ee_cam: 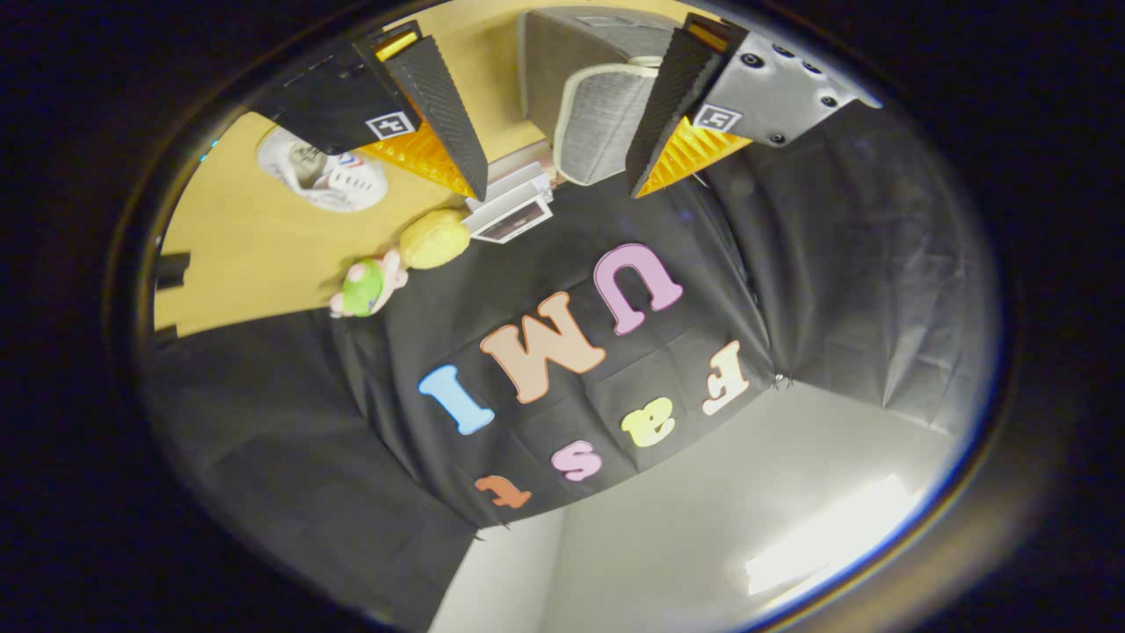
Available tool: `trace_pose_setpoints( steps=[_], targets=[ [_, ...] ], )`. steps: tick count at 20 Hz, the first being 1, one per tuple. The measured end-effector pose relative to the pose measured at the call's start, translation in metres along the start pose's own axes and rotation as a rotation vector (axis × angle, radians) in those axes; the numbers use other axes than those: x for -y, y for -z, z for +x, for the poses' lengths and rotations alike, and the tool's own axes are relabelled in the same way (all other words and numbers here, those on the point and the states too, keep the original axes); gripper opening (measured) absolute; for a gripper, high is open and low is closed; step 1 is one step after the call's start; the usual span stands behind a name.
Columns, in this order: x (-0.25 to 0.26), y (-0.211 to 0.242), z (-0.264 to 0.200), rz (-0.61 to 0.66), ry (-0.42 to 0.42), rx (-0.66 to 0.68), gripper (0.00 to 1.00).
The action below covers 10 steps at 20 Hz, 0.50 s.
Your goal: Open the storage box then place both shoes into the box .Put the left shoe in first, then the right shoe, with the right side of both shoes facing outward in a uniform manner.
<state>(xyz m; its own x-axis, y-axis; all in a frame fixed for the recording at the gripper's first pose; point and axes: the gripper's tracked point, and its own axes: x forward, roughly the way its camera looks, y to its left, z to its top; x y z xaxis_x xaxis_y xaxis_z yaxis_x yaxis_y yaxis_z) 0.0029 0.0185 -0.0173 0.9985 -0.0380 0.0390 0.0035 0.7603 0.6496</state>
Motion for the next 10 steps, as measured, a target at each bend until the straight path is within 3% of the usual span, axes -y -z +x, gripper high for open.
trace_pose_setpoints(
  steps=[7,10],
  targets=[
    [0.013,0.05,-0.016,0.454,0.01,-0.044,0.98],
    [0.017,0.065,-0.015,0.545,0.022,-0.048,0.98]
  ],
)
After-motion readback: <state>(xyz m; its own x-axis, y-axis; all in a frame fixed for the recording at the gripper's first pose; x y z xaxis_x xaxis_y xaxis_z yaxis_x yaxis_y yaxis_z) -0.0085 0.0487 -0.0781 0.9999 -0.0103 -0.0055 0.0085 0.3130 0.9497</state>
